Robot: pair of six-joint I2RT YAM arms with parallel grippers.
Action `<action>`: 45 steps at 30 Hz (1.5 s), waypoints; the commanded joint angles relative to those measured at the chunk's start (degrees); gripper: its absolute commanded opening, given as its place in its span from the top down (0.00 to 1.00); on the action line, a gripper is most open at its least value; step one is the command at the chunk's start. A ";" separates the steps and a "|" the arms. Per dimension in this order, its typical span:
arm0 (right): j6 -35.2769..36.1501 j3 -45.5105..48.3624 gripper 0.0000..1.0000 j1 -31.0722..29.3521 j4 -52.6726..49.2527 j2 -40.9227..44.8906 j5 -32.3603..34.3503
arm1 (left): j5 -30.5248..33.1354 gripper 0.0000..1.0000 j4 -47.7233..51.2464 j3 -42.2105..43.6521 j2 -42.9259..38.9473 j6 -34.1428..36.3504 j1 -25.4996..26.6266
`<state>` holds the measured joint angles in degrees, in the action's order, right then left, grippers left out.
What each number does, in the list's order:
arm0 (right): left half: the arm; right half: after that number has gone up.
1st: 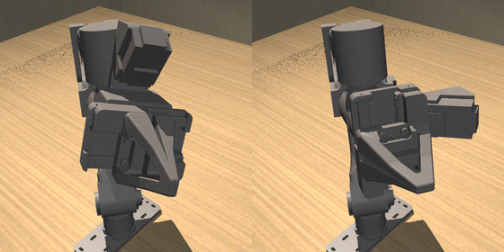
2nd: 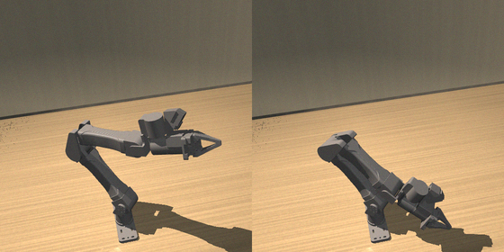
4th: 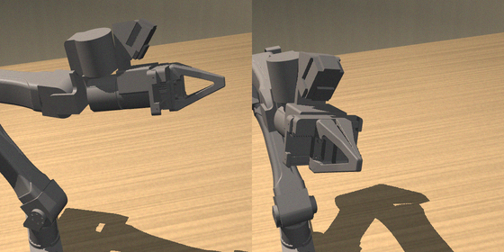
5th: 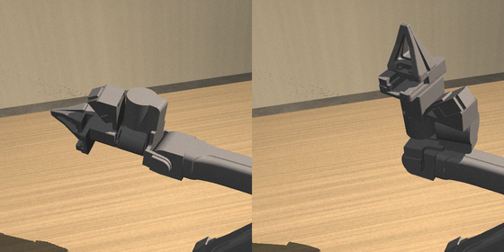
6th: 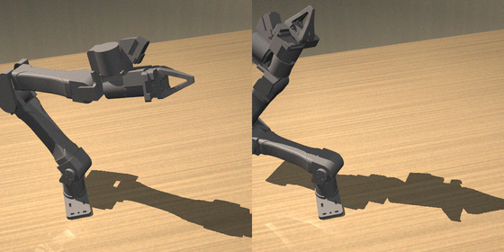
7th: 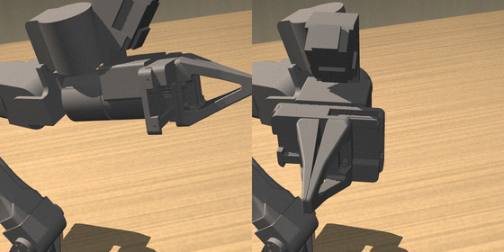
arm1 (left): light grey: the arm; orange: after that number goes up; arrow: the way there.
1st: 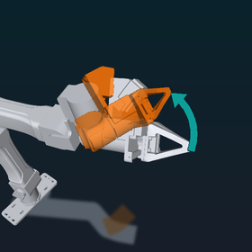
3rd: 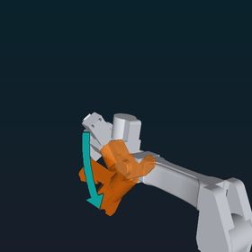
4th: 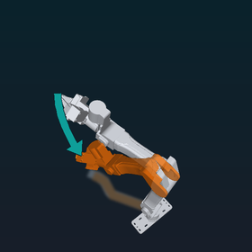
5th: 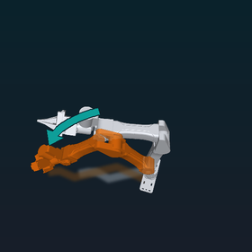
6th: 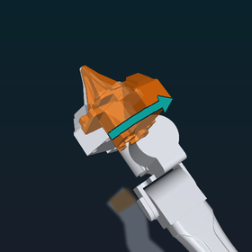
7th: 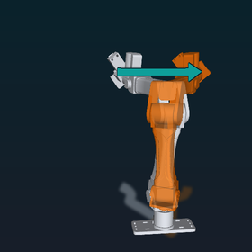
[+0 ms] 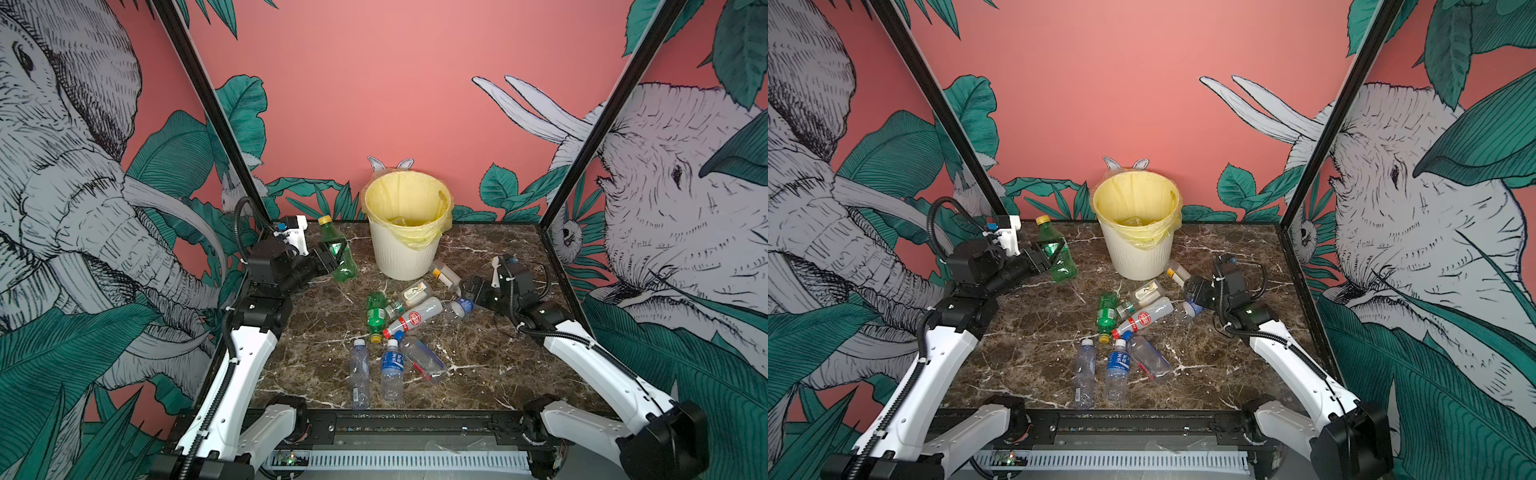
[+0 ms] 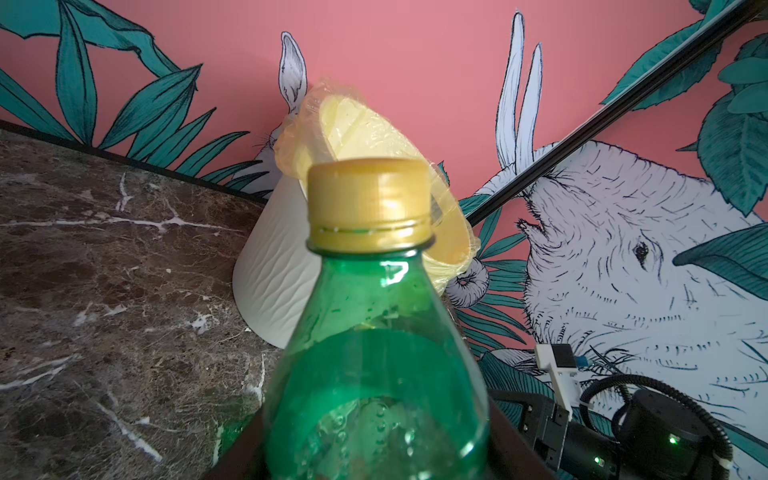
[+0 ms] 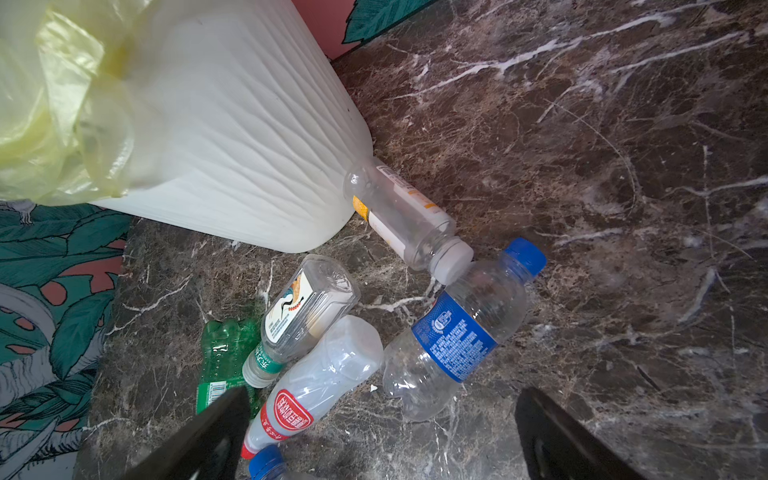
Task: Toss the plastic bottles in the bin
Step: 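Carry the green bottle with the left gripper up over the bin, then open the left gripper to drop the green bottle into the bin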
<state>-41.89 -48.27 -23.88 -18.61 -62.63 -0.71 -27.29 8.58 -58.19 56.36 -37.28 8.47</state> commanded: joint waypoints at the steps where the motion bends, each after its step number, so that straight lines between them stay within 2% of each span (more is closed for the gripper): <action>1: -0.65 0.81 0.01 0.32 1.97 -0.18 -0.03 | -0.48 0.48 -1.94 -1.13 0.46 -0.63 -0.29; 6: -0.89 0.90 0.01 0.50 1.77 0.04 -0.33 | 0.83 0.49 -2.85 -3.90 2.61 -0.51 -0.14; 11: -0.74 0.81 0.01 0.68 1.21 0.84 -0.09 | 1.35 0.49 -3.64 -12.31 10.09 -0.31 2.00; 14: -0.76 0.90 0.01 0.76 0.92 1.28 -0.08 | 2.82 0.48 -3.57 -20.09 16.98 0.71 5.50; 18: -1.30 0.94 0.01 0.88 0.68 1.80 -0.14 | 4.37 0.45 -2.35 -35.56 30.85 0.69 11.20; 20: -1.57 0.90 0.01 0.98 0.64 2.02 -0.25 | 4.76 0.36 -0.16 -44.51 39.09 1.40 12.82; 21: -1.62 0.73 0.01 0.94 0.49 2.22 -0.34 | 4.33 0.26 1.25 -49.42 43.03 1.48 12.98; 23: -1.72 0.47 0.01 1.03 -0.11 2.83 -0.34 | 4.24 0.01 4.72 -57.47 48.96 1.69 12.67; 25: -1.77 0.37 0.01 1.04 -0.87 3.70 -0.09 | 4.41 0.01 9.07 -64.86 51.98 2.14 12.16; 27: -1.42 0.46 0.01 1.12 -1.67 4.54 0.40 | 3.23 0.00 10.04 -68.52 51.93 2.49 11.77; 34: -0.21 1.81 0.01 1.30 -3.03 5.08 2.60 | 3.39 0.00 14.78 -64.69 41.69 7.35 11.66; 42: -1.24 1.25 0.01 1.47 -4.20 1.42 2.07 | 4.81 0.00 12.72 -44.52 26.55 11.44 11.58; 45: -2.27 1.16 0.01 1.59 -5.41 1.20 3.39 | 6.18 0.00 12.65 -39.85 22.80 12.36 11.57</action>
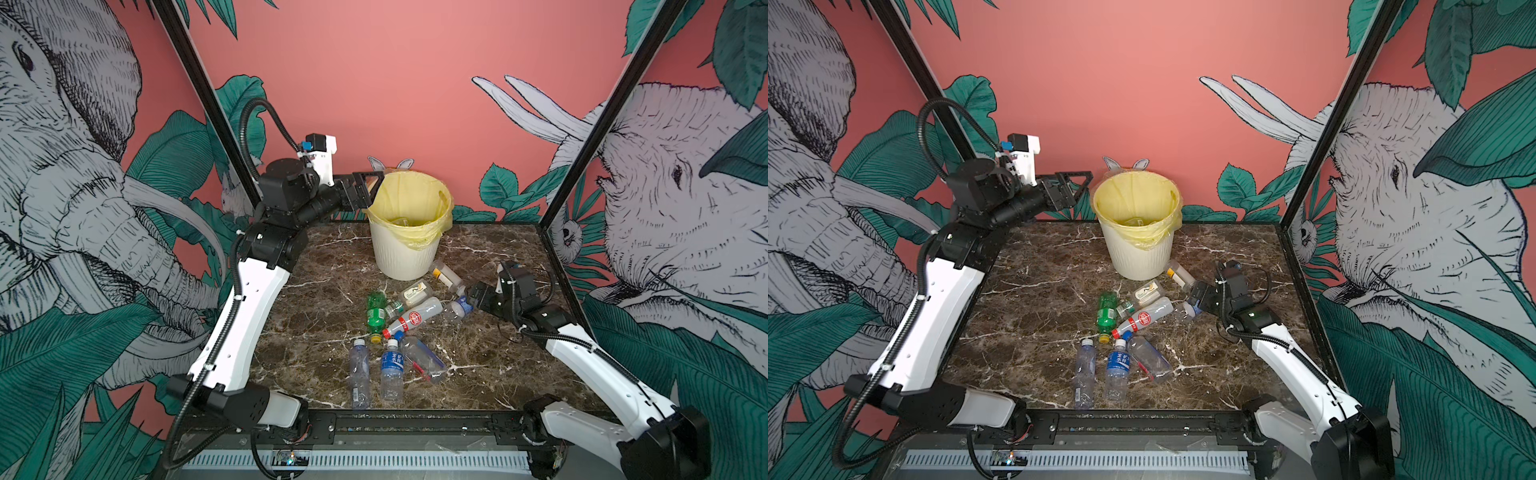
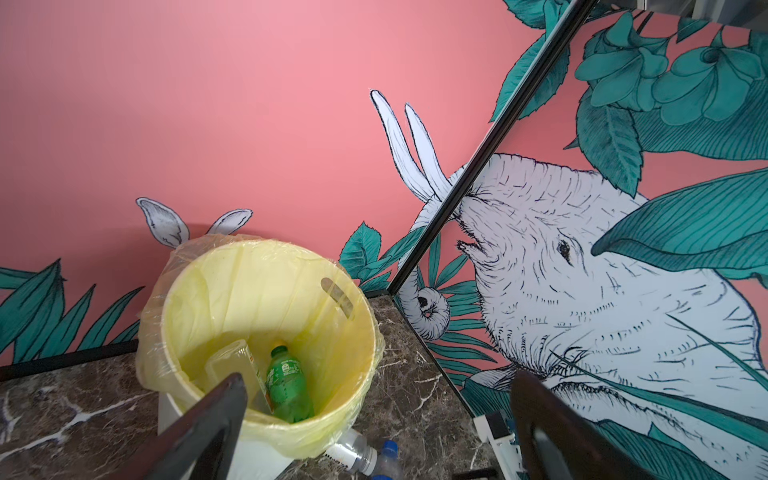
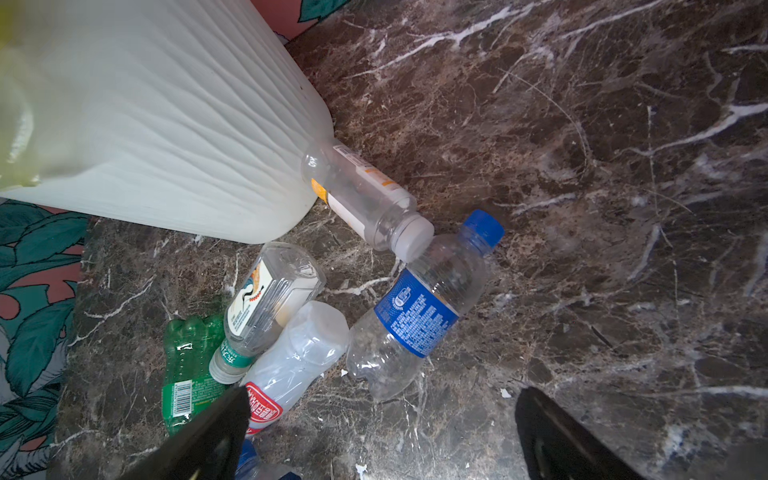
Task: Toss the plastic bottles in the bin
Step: 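Open the left gripper to drop the green bottle into the bin, then withdraw the left gripper while the right gripper moves toward the blue-label bottle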
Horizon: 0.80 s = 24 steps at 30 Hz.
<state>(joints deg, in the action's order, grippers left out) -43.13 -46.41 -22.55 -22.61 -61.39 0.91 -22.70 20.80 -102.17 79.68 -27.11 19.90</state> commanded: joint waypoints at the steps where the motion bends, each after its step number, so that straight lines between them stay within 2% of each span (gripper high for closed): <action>1: -1.43 -0.63 0.01 0.31 -1.77 0.03 2.31 | 1.68 0.00 0.68 5.20 -1.37 2.39 0.14; 10: -5.42 -0.17 0.01 1.18 -4.59 0.92 6.37 | 2.01 0.00 3.20 13.64 -6.11 2.61 0.05; 16: -7.11 -0.26 0.01 1.53 -6.32 0.49 7.03 | -0.54 0.00 7.15 14.48 -8.40 0.81 0.04; 24: -9.16 0.09 0.01 1.85 -7.44 -0.64 7.67 | 6.52 0.00 11.80 20.20 -13.67 4.18 -0.04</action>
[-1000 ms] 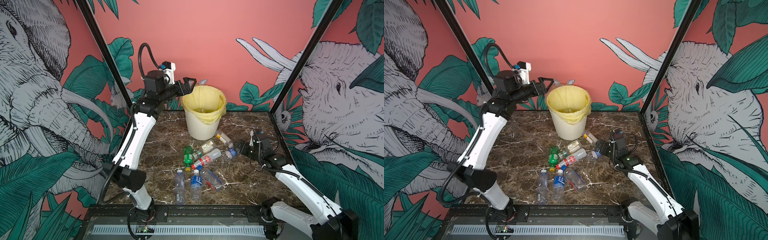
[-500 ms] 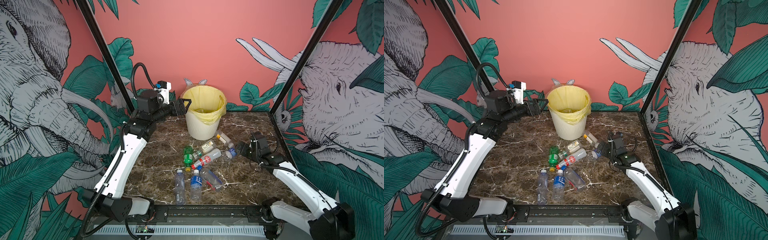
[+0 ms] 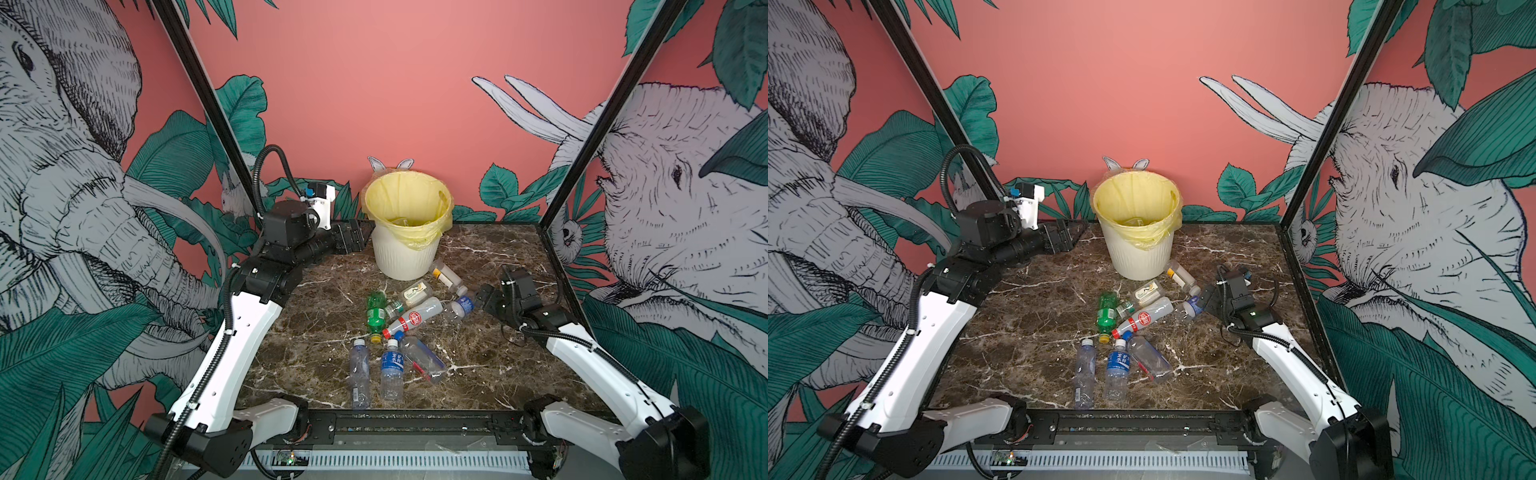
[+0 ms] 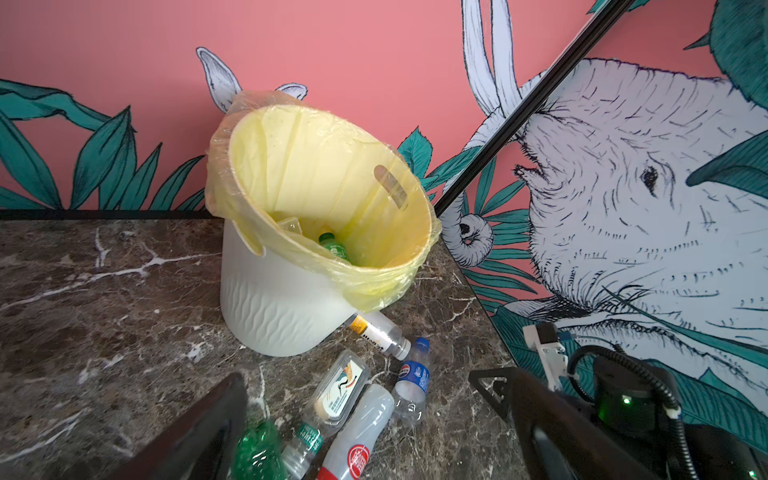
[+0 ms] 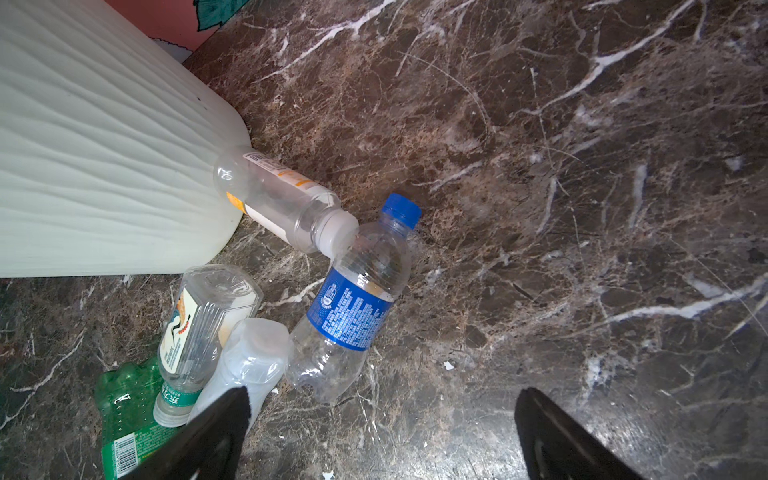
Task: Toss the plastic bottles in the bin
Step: 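Withdraw the left gripper while the right gripper moves toward the blue-label bottle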
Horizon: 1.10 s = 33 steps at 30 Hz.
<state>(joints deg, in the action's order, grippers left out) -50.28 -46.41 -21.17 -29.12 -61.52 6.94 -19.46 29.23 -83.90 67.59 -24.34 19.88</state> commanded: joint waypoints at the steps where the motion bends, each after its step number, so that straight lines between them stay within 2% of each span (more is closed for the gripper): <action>1: -2.73 0.15 0.01 0.51 -1.15 -0.75 1.67 | 4.00 0.00 3.98 2.72 -2.14 1.40 -0.08; 12: -5.73 1.39 0.01 0.69 0.07 -3.83 -0.86 | 10.42 0.00 8.83 11.65 -6.74 1.81 -1.70; 22: -9.41 2.72 0.01 0.78 5.02 -6.79 -5.93 | 6.86 0.01 6.30 19.20 -6.53 -0.44 -4.28; 33: -15.30 5.76 0.01 0.78 10.92 -9.60 -8.10 | 8.16 0.01 4.97 24.77 -6.55 -2.41 -5.62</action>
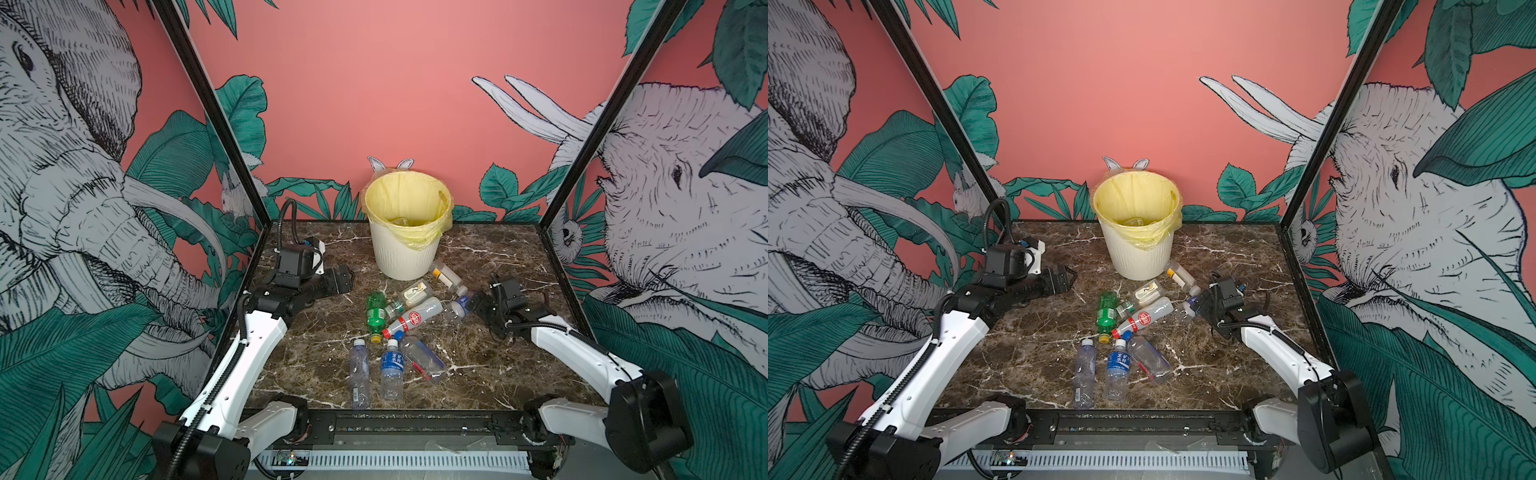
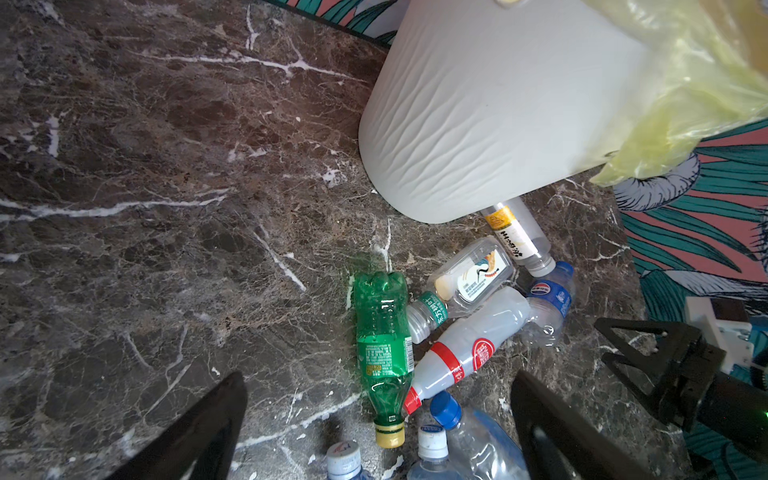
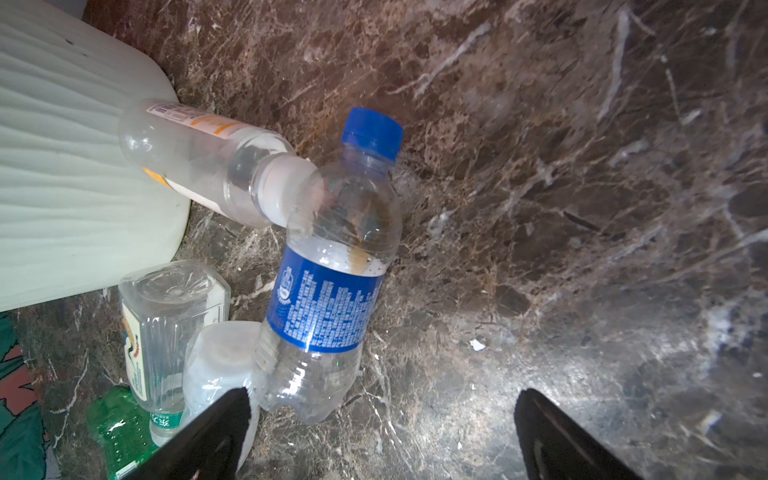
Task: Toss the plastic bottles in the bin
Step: 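Withdraw the left gripper while the right gripper moves toward the blue-label bottle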
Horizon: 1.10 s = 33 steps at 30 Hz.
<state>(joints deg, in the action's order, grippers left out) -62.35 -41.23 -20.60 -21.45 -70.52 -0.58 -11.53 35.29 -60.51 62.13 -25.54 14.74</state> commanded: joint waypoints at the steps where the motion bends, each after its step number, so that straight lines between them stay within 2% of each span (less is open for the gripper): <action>1: -3.68 0.88 0.01 0.21 3.83 -0.96 -0.86 | 0.36 0.01 -1.23 1.74 -1.05 -1.41 -0.54; 13: -5.30 0.54 0.02 0.21 7.64 -5.05 -3.01 | 2.10 0.01 -2.32 4.95 -0.86 -3.46 -1.15; 33: -8.22 -0.91 0.12 0.21 12.44 -11.55 -7.08 | 4.66 0.01 -5.05 10.06 -1.05 -5.00 -1.47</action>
<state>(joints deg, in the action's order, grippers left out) -68.03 -40.99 -20.60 -10.74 -81.08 -7.11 -7.68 31.33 -51.13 62.13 -30.02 13.67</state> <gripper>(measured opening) 0.876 0.994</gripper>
